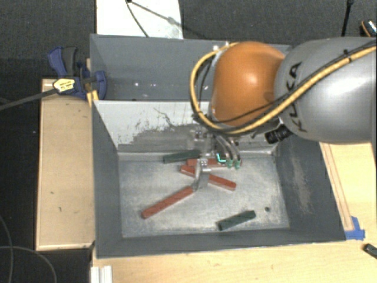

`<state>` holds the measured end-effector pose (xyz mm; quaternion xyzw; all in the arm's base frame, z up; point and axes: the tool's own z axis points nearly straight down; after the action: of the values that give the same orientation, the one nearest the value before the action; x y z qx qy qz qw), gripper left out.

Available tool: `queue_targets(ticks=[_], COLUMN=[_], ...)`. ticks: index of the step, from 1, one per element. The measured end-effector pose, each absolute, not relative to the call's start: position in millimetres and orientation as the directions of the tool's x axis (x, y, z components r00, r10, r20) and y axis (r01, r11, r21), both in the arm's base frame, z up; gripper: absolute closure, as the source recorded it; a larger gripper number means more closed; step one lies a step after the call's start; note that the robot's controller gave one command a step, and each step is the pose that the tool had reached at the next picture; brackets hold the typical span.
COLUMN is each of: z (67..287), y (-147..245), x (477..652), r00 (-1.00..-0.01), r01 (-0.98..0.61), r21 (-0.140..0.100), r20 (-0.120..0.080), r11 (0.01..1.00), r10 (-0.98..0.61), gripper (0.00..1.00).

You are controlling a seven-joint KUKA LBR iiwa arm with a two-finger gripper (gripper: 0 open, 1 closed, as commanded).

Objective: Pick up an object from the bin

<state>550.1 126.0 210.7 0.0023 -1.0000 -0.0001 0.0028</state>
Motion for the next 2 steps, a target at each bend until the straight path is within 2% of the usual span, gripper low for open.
queue_targets(ticks=[1, 2], z=[74, 70], y=[108, 158], x=[543.6, 509.4], r00=[-0.976, -0.878], r01=[-0.216, -0.479], r21=[0.000, 0.003], r20=[0.005, 0.001], r11=[0.976, 0.878], r10=[-0.216, -0.479], gripper=[0.00, 0.00])
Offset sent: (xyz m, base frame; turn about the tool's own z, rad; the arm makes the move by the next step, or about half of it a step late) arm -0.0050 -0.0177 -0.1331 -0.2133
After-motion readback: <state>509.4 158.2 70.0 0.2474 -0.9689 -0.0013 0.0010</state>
